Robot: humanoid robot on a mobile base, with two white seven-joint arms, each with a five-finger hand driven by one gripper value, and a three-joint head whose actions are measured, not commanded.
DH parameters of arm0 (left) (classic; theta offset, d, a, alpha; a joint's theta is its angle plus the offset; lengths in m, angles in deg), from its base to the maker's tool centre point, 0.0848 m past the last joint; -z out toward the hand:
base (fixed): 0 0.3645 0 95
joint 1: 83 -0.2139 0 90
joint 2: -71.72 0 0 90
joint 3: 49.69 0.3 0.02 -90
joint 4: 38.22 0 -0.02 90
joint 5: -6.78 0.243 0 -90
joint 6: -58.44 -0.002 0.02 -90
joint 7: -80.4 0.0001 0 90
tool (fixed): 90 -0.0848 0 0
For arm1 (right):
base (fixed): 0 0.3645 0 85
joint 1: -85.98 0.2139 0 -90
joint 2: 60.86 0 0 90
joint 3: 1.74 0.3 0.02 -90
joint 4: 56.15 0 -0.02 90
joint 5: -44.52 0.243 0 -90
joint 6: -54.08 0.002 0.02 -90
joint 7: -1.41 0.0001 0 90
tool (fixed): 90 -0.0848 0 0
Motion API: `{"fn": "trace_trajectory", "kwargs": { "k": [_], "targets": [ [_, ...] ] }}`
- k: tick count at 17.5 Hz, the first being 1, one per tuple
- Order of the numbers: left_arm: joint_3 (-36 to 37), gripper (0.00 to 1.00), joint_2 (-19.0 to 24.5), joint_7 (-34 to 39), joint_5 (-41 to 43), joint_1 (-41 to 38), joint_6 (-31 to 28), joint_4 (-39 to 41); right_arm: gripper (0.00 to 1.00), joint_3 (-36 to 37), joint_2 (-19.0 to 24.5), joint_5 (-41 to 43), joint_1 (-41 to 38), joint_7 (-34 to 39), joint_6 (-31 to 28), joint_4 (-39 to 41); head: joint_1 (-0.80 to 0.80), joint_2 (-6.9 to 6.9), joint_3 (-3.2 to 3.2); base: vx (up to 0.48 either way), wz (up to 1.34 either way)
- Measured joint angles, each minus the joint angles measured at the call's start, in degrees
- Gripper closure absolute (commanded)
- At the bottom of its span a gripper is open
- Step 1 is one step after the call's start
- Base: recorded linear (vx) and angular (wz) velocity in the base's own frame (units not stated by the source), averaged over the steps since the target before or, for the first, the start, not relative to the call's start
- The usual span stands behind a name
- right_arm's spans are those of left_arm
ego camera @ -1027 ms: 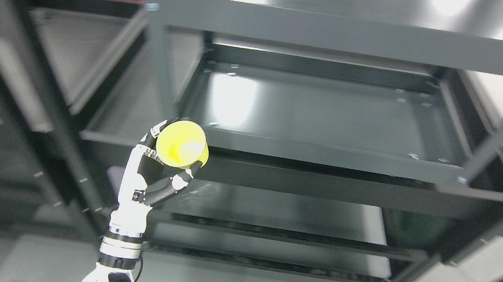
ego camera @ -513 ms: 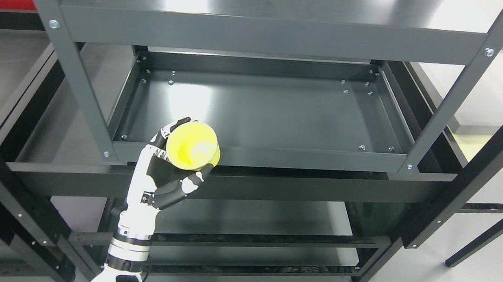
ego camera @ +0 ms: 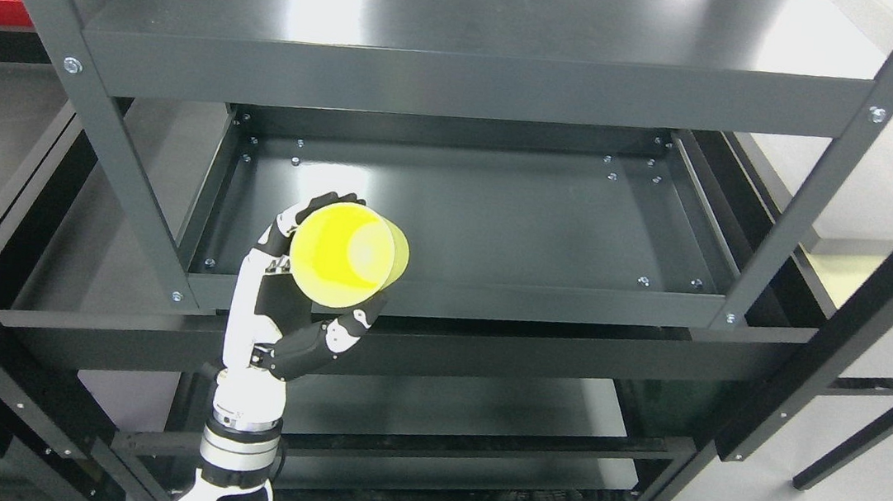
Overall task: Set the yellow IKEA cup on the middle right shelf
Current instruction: 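Hold the cup in the left hand while turning toward the shelves, then raise the left arm and carry the cup onto the upper shelf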
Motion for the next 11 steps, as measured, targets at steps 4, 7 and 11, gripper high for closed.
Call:
{"fn": "trace_trajectory", "kwargs": {
  "k": [4,7,11],
  "targets": [
    [1.4,0.99,0.0,0.0,0.0,3.9,1.7,1.2,0.01,0.0,0.0,0.0,0.0,0.0,0.1,0.0,0.00,0.00,0.00,0.068,0.17],
    [3.6,0.99,0.0,0.0,0.0,8.0,2.1,1.9,0.01,0.0,0.0,0.0,0.0,0.0,0.2,0.0,0.00,0.00,0.00,0.047,0.16],
    [7.2,0.99,0.0,0.0,0.1,13.2,2.3,2.5,0.01,0.0,0.0,0.0,0.0,0.0,0.2,0.0,0.00,0.00,0.00,0.034,0.10]
  ]
}}
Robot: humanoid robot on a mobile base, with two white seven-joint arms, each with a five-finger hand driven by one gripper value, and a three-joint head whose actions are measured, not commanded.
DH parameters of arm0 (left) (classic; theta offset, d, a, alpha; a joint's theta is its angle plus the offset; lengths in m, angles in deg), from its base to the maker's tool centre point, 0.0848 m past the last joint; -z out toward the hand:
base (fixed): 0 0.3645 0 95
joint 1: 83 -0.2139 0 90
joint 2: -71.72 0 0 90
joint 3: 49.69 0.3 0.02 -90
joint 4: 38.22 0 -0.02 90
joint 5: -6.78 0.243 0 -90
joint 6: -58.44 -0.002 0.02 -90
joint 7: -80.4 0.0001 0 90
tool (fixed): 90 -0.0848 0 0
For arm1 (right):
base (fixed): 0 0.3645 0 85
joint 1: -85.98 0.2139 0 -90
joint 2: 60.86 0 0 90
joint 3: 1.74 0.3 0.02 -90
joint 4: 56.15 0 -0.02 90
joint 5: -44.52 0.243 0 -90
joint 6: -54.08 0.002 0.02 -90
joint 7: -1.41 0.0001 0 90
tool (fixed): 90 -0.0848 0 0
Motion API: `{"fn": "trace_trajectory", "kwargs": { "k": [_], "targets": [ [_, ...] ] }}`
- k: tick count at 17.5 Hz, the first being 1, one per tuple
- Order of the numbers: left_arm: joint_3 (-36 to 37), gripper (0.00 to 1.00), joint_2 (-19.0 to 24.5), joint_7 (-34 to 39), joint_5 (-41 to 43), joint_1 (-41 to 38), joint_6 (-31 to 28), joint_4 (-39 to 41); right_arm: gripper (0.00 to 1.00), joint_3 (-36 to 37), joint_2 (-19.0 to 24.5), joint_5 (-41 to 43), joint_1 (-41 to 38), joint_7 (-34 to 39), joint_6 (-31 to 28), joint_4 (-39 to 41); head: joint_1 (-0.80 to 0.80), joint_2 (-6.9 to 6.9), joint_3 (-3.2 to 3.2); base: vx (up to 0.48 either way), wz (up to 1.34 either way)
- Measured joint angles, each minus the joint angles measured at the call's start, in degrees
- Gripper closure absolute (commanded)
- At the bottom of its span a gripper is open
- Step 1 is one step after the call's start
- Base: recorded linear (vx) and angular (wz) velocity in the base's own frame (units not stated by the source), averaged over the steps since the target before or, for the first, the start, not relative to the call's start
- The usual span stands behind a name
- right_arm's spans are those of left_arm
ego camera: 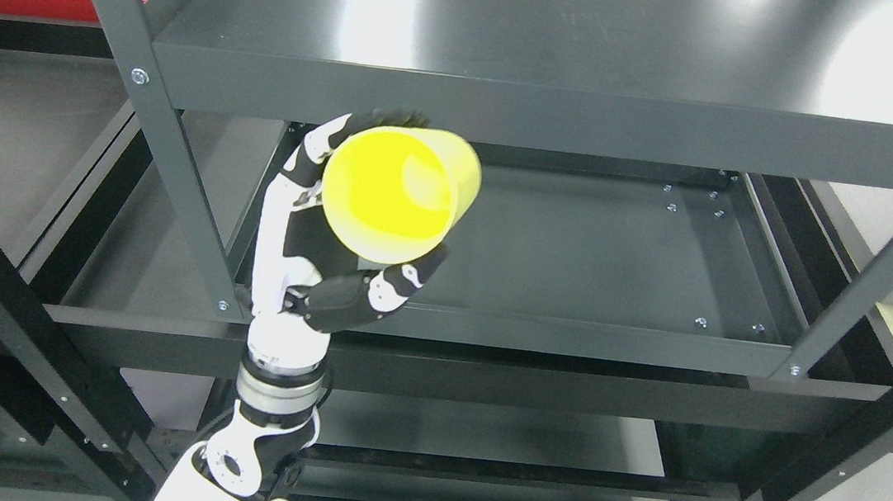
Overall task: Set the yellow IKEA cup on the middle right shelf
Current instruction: 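Raise the left arm and carry the cup onto the upper shelf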
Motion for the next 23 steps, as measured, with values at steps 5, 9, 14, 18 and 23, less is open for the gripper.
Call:
{"fn": "trace_trajectory", "kwargs": {
  "k": [5,9,14,18,23],
  "targets": [
    [4.6,1.00,0.0,1.1,0.0,8.5,-4.8,0.4,0.01,0.0,0.0,0.0,0.0,0.0,0.0,0.0,0.00,0.00,0.00,0.039,0.16],
    [7.8,1.00,0.0,4.9,-1.6,16.6,-11.0,0.5,0.01,0.0,0.0,0.0,0.0,0.0,0.0,0.0,0.00,0.00,0.00,0.020,0.09],
    [11.5,1.00,0.0,14.4,-8.4,28.9,-26.8,0.6,0.01,0.0,0.0,0.0,0.0,-0.2,0.1,0.0,0.00,0.00,0.00,0.016,0.07],
    [13.5,1.00,0.0,21.6,-14.8,34.4,-43.1,0.2,0.01,0.0,0.0,0.0,0.0,-0.3,0.1,0.0,0.00,0.00,0.00,0.004,0.03],
    [15.7,1.00,0.0,26.6,-26.7,39.2,-56.7,-0.4,0.00,0.0,0.0,0.0,0.0,0.0,0.1,0.0,0.00,0.00,0.00,-0.005,-0.02]
  ]
}}
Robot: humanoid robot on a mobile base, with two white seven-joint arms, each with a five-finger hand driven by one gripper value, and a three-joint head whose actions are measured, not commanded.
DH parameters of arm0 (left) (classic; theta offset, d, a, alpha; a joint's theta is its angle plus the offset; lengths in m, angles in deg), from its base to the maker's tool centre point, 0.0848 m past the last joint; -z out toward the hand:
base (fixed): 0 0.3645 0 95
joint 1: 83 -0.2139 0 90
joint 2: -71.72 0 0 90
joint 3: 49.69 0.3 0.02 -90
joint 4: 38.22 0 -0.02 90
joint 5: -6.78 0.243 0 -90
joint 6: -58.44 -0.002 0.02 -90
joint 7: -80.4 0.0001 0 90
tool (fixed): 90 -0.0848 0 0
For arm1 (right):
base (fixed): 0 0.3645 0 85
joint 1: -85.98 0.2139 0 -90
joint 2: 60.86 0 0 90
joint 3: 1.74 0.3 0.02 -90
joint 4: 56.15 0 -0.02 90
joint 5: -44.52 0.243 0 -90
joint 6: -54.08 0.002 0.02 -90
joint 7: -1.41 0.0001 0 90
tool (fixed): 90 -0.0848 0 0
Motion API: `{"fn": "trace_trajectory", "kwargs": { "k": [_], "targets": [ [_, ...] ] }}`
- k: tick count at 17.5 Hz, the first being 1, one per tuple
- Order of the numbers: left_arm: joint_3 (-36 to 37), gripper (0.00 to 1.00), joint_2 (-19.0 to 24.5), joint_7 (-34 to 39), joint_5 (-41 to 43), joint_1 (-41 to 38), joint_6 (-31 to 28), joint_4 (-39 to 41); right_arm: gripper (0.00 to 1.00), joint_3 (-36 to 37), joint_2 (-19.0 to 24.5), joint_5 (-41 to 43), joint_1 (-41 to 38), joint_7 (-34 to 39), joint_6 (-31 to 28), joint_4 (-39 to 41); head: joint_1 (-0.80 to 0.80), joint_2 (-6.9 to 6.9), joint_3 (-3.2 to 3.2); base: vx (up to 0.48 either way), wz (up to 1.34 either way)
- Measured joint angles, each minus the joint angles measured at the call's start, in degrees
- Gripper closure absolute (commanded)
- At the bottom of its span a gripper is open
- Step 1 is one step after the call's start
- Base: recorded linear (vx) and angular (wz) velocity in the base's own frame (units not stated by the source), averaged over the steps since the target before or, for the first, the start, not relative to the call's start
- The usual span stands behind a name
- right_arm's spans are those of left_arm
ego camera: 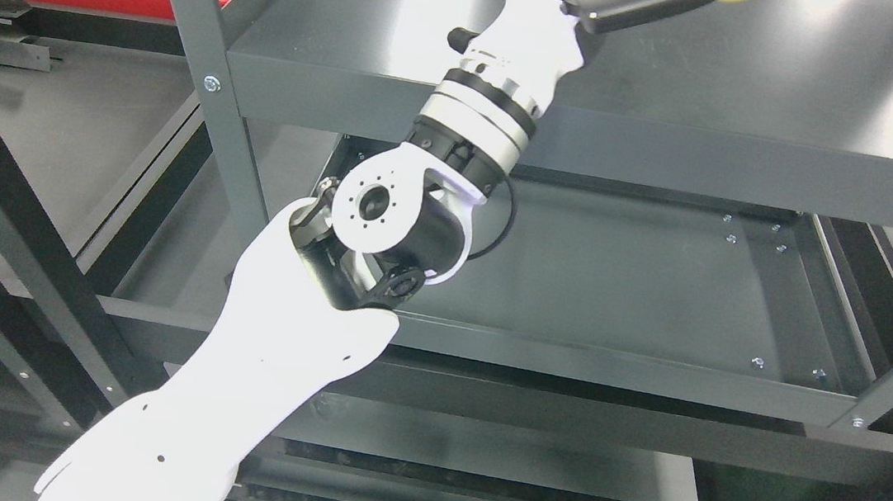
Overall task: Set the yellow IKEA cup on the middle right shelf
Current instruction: 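Raise the left arm and carry the cup onto the upper shelf, then open the left hand to release the cup on the shelf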
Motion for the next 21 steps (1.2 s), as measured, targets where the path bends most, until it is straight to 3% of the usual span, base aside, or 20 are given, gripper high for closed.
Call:
{"fn": "trace_trajectory", "kwargs": {
  "k": [4,5,7,10,15,19,21],
  "targets": [
    [1.1,0.98,0.0,3.5,-6.2,2.1,-4.4,-1.2,0.01,0.0,0.0,0.0,0.0,0.0,0.0,0.0,0.00,0.00,0.00,0.000,0.00],
    [1.2,0.93,0.0,4.2,-7.2,2.5,-5.4,-1.6,0.01,0.0,0.0,0.0,0.0,0.0,0.0,0.0,0.00,0.00,0.00,0.000,0.00],
    [1.4,0.70,0.0,5.6,-8.6,3.0,-7.5,-2.3,0.01,0.0,0.0,0.0,0.0,0.0,0.0,0.0,0.00,0.00,0.00,0.000,0.00],
    [1.6,0.46,0.0,8.4,-8.9,3.6,-14.1,-3.3,0.01,0.0,0.0,0.0,0.0,0.0,0.0,0.0,0.00,0.00,0.00,0.000,0.00],
    [1.7,0.20,0.0,9.0,-6.8,3.9,-18.0,-4.1,0.01,0.0,0.0,0.0,0.0,0.0,0.0,0.0,0.00,0.00,0.00,0.000,0.00],
    [1.7,0.06,0.0,9.0,-6.2,4.0,-18.5,-4.1,0.00,0.0,0.0,0.0,0.0,0.1,0.0,0.0,0.00,0.00,0.00,0.000,0.00],
    [1.7,0.03,0.0,9.0,-6.0,4.1,-18.5,-4.0,0.01,0.0,0.0,0.0,0.0,0.1,0.0,0.0,0.00,0.00,0.00,0.000,0.00]
  ]
}}
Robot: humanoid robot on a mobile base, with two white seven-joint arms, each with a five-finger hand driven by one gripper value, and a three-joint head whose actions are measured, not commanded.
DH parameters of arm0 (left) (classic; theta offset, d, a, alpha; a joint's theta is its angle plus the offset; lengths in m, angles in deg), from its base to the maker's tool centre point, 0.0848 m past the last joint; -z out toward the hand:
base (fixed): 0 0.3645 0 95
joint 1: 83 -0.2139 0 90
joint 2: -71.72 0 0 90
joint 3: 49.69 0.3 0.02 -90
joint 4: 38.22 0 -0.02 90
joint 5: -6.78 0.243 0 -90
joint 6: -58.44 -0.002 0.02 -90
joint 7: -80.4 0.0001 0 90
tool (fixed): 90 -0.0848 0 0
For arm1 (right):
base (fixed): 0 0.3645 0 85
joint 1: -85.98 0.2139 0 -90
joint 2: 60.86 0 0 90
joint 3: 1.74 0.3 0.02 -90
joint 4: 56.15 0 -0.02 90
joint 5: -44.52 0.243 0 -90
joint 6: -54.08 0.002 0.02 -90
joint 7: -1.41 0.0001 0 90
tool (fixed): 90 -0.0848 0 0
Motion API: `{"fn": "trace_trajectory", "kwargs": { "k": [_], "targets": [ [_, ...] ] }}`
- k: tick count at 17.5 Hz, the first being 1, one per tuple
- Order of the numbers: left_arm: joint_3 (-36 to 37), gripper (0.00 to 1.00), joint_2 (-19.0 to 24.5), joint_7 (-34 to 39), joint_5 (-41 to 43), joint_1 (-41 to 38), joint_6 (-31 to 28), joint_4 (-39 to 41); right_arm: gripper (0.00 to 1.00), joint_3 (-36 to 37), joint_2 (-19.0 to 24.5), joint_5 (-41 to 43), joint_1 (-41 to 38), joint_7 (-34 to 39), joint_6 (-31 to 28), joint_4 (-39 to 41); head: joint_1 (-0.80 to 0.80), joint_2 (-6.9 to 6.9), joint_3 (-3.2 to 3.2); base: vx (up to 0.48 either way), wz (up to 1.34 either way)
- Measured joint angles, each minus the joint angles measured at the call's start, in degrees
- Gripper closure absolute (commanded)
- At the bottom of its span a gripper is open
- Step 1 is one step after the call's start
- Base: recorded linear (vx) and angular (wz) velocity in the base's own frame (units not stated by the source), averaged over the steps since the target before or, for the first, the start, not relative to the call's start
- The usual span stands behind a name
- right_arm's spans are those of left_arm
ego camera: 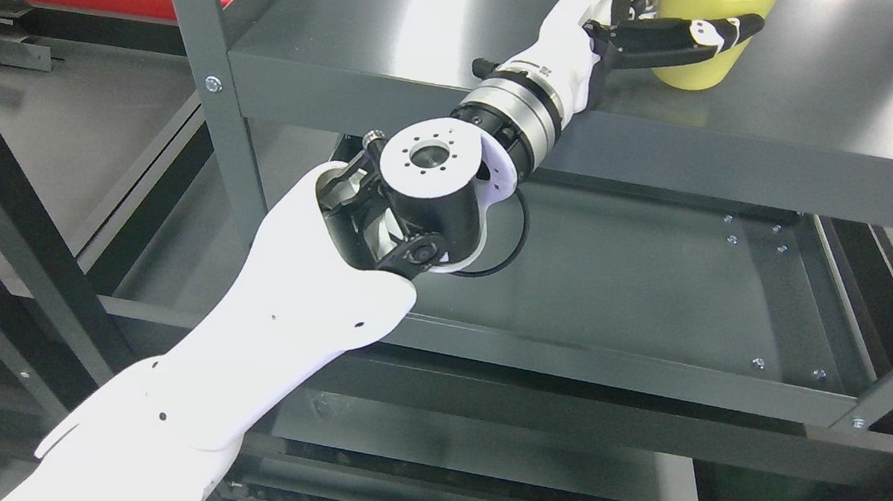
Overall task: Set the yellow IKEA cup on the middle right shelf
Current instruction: 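Open the left hand to release the cup on the shelf, then withdraw the open left hand away from the cup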
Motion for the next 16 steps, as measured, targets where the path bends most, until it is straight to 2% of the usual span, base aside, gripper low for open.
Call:
{"fn": "trace_trajectory", "kwargs": {
  "k": [12,16],
  "targets": [
    [-2.9,0.01,0.0,-0.6,3.2,-0.9,0.6,1.0,0.01,0.0,0.0,0.0,0.0,0.0,0.0,0.0,0.00,0.00,0.00,0.000,0.00],
    [-5.5,0.01,0.0,-6.6,3.6,-2.7,5.4,2.3,0.01,0.0,0.0,0.0,0.0,0.0,0.0,0.0,0.00,0.00,0.00,-0.002,-0.01]
  ]
}}
